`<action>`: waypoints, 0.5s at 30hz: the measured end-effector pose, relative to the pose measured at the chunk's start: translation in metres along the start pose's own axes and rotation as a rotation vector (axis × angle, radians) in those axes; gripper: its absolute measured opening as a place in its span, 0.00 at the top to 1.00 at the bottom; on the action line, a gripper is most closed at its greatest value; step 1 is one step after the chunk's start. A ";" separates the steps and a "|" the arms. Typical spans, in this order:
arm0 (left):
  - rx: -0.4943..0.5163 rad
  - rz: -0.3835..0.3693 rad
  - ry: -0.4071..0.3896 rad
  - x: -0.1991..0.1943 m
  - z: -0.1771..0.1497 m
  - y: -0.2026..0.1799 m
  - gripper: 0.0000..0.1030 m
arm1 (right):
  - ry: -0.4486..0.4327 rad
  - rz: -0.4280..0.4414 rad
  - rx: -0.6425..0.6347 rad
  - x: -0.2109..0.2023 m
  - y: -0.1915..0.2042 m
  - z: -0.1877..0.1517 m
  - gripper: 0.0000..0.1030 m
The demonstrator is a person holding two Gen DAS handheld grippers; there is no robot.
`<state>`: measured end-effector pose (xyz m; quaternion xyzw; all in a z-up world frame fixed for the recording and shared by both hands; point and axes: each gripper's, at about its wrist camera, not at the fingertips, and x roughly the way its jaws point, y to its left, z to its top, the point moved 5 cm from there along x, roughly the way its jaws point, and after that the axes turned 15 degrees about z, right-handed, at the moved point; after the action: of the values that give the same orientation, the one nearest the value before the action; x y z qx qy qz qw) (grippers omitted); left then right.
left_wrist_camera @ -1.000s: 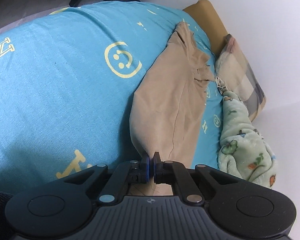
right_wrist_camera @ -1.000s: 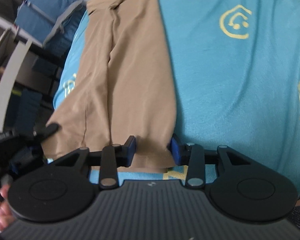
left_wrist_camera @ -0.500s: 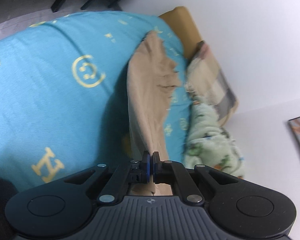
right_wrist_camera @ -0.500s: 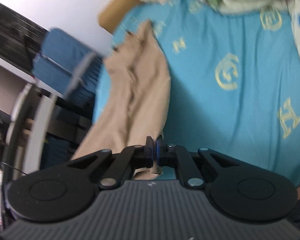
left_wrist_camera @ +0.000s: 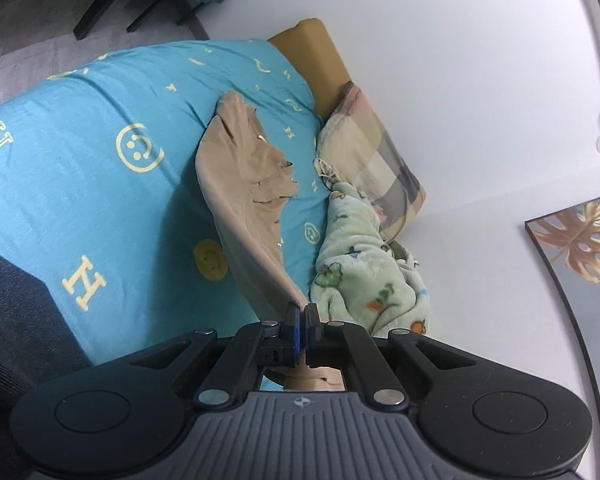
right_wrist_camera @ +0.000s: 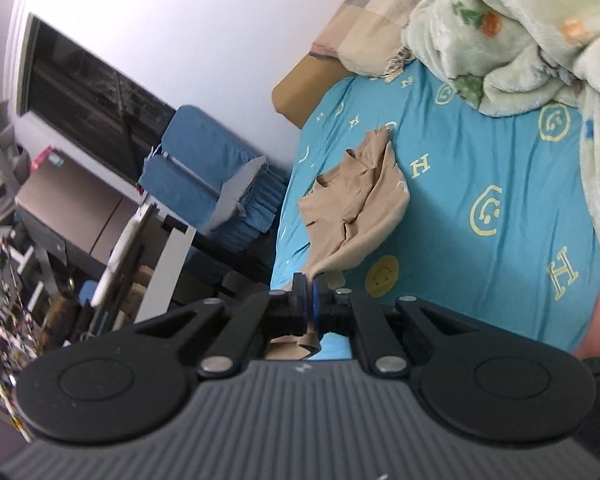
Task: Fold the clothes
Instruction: 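Lift the hem with the left gripper and fold it toward the collar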
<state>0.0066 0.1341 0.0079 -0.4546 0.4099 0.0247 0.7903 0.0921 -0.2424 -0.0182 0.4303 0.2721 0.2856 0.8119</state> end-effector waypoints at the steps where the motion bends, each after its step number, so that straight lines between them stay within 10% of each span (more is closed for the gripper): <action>1: 0.000 0.007 -0.003 0.002 0.003 -0.001 0.98 | -0.005 -0.004 0.003 0.003 -0.001 0.002 0.95; 15: 0.019 0.105 -0.111 0.107 0.087 -0.021 0.98 | -0.065 -0.044 -0.017 0.112 -0.048 0.047 0.94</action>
<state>0.1407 0.1501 -0.0276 -0.4230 0.3888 0.0874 0.8138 0.2121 -0.2124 -0.0585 0.4263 0.2525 0.2556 0.8302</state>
